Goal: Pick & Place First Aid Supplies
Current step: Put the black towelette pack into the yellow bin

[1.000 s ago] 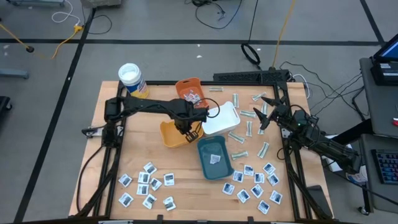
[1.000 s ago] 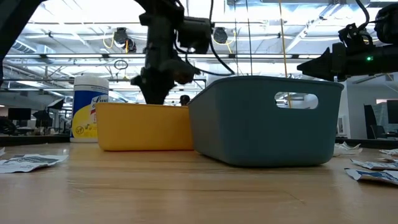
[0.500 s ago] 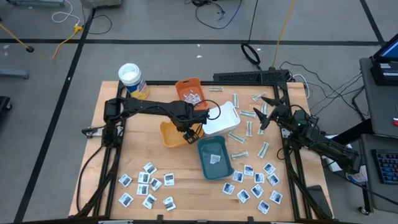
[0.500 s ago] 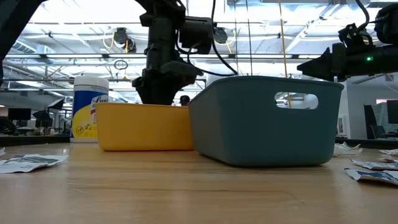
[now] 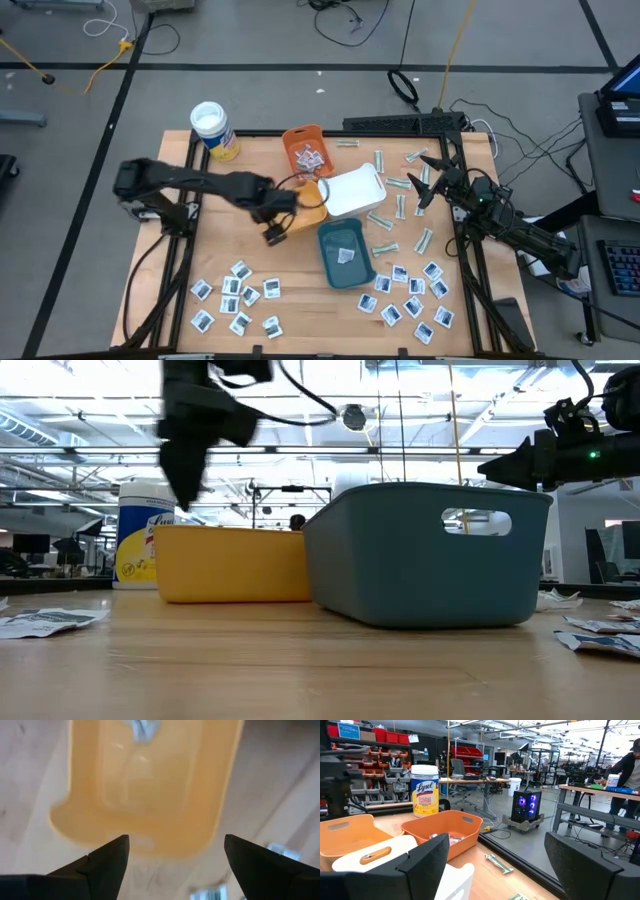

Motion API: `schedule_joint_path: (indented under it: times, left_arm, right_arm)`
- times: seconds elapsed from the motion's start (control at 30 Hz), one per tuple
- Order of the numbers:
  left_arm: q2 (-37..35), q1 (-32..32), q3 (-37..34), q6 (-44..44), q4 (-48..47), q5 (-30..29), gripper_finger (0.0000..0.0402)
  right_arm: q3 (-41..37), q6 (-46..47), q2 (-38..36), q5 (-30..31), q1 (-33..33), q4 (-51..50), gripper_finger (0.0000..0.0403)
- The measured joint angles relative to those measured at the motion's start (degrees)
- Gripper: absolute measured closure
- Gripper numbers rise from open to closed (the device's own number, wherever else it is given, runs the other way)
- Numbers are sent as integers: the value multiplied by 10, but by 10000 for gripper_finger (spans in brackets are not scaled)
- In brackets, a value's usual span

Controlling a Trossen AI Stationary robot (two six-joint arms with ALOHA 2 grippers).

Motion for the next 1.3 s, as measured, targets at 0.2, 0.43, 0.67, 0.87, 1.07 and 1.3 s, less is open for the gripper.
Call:
schedule_joint_path:
  times: [0.2,0.43,0.67,0.87,1.07,1.3]
  left_arm:
    - [-91,-52,-92,-42,-1,0,69]
    - [-139,-114,-147,-105,-2,1,69]
    - [-106,-183,-137,-153,40,1,69]
    - [-50,-238,-105,-190,71,6,69]
    - [21,-270,-37,-186,74,6,69]
    - [85,-294,28,-184,75,14,69]
  right_arm:
    - [0,0,0,0,0,0,80]
    - [0,0,0,0,0,0,80]
    - [0,0,0,0,0,0,80]
    - [0,0,0,0,0,0,80]
    - [0,0,0,0,0,0,80]
    - [0,0,0,0,0,0,80]
